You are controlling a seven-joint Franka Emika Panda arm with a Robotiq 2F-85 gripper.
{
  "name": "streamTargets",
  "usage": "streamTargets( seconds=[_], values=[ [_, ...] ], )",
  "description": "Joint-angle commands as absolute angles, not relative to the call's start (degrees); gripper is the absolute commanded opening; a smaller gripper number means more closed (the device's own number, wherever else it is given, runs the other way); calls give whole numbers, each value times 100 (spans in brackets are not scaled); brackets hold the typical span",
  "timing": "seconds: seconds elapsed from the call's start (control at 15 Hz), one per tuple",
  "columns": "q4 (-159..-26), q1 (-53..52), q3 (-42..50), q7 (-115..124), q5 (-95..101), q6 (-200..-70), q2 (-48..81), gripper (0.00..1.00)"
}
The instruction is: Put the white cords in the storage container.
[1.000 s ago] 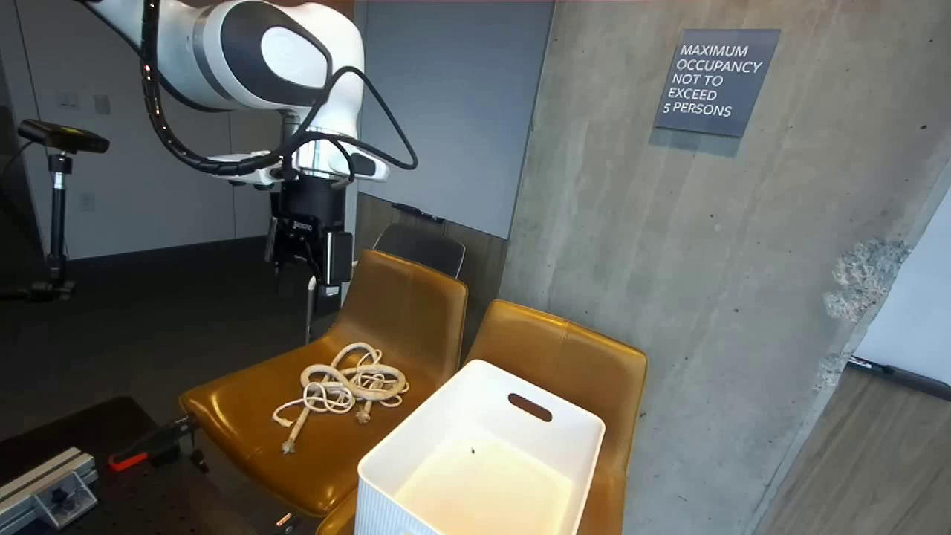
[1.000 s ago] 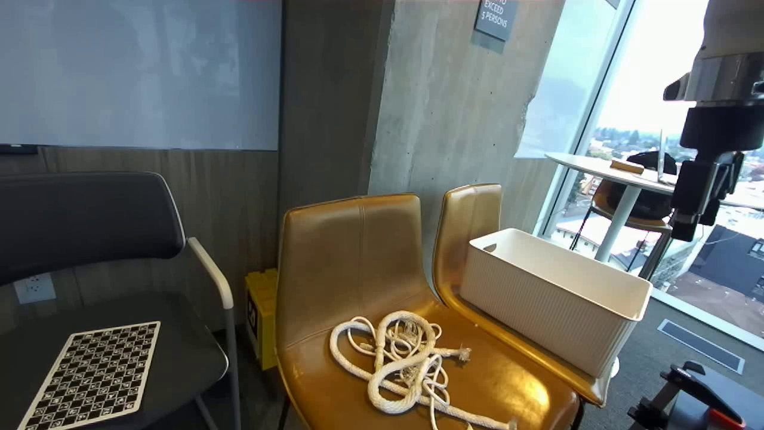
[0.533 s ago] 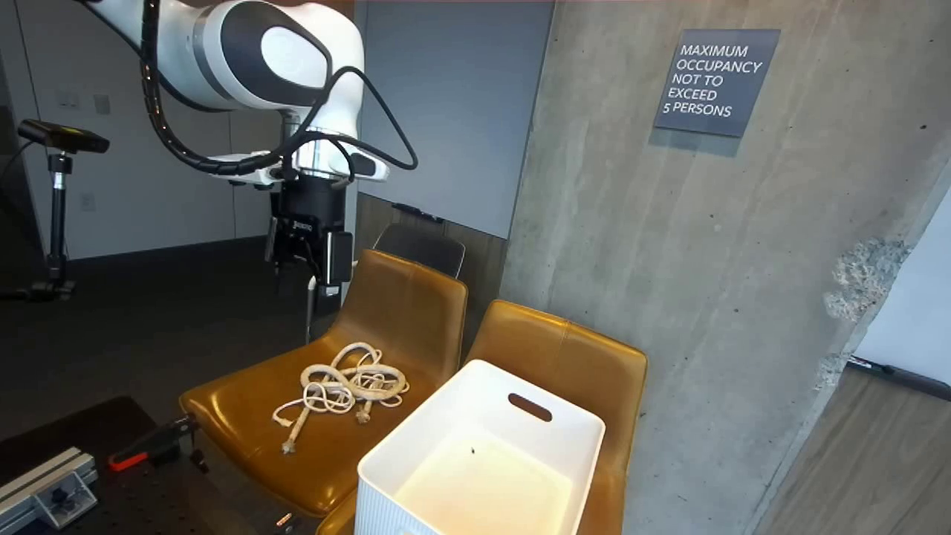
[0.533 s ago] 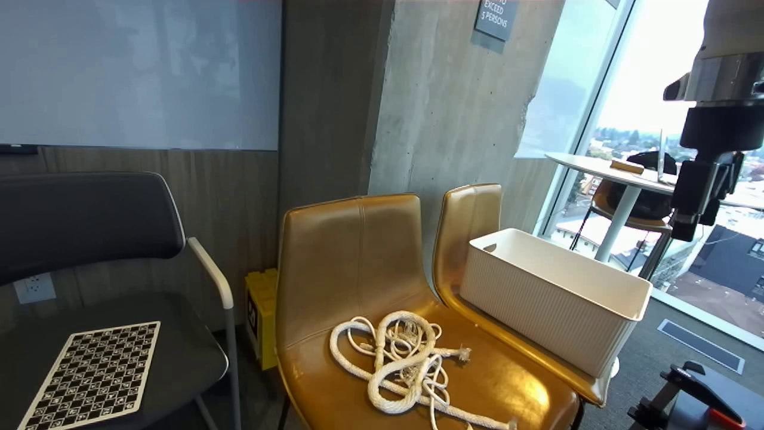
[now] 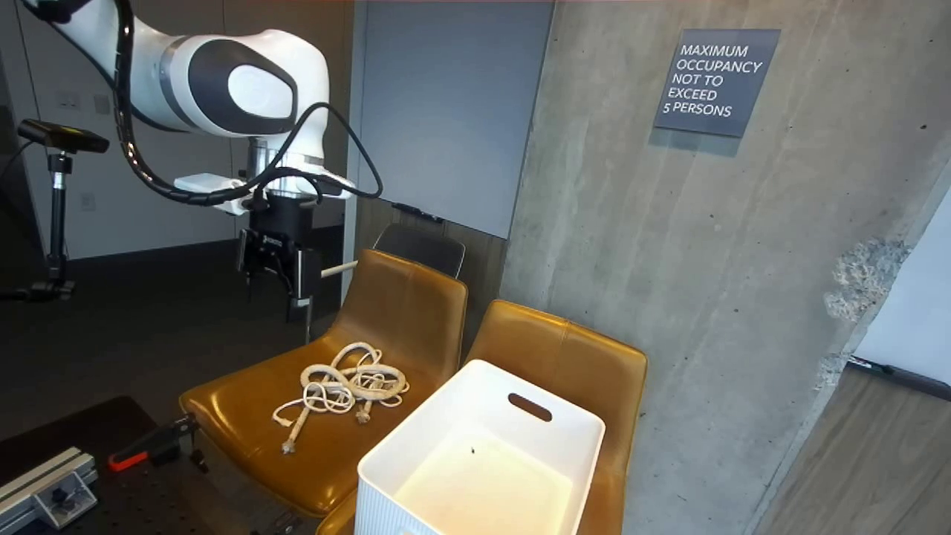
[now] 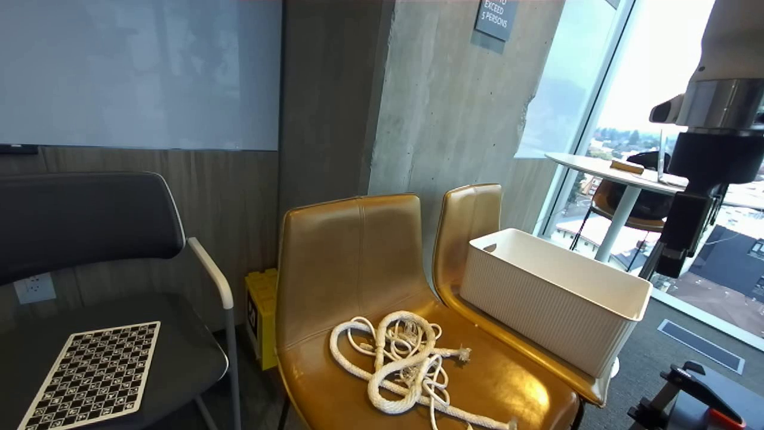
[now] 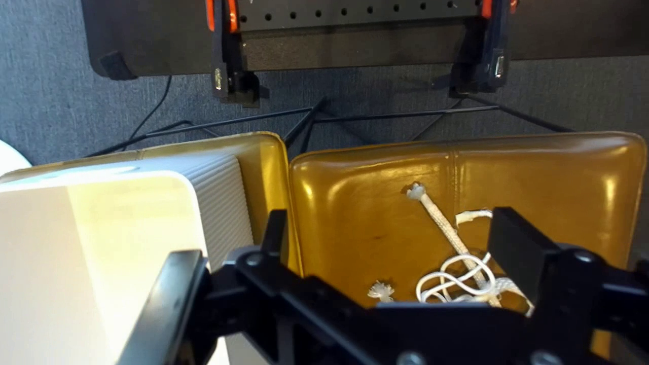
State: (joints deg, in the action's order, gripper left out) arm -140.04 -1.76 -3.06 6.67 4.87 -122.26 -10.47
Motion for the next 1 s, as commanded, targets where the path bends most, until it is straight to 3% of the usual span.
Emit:
streamTargets(
  seconds=[0.0, 0.33, 0.93],
  values=[
    [-14337, -435, -481, 510, 249, -13215, -985, 100],
    [-13839, -790, -934, 873, 453, -14168, -118, 100],
    [-10858, -1335, -813, 1168, 1417, -13892, 2700, 100]
  ],
)
